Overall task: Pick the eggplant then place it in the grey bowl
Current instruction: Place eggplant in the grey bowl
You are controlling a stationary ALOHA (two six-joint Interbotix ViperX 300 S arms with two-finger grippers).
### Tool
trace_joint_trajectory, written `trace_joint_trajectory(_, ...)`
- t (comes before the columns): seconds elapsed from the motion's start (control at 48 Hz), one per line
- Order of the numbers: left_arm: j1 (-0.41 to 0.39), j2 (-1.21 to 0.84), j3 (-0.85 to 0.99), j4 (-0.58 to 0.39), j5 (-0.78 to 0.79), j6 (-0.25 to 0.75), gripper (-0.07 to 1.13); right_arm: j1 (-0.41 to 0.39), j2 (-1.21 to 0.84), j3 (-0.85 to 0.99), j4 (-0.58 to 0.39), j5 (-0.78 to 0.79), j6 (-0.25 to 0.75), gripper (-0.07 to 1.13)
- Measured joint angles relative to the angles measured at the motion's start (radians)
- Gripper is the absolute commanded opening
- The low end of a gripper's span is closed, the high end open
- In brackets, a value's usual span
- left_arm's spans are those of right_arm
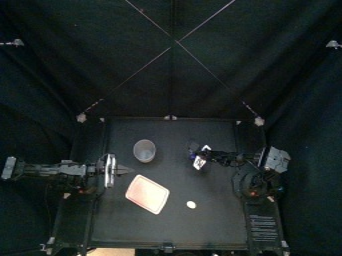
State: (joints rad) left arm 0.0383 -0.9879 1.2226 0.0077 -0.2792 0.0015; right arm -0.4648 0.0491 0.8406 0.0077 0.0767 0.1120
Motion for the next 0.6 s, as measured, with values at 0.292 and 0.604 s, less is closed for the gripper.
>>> trace_joint_trajectory(0.292,0.0,-0.002,0.0,0.0,0.002,0.0,-0.03,0.077,-0.054,-0.135,-0.002,0.041,-0.003,0.41)
trace_joint_trajectory(0.604,-0.002,0.0,0.003,0.0,0.002,0.0,-0.03,0.161,0.008,-0.509,-0.064,0.041,-0.006,0.42)
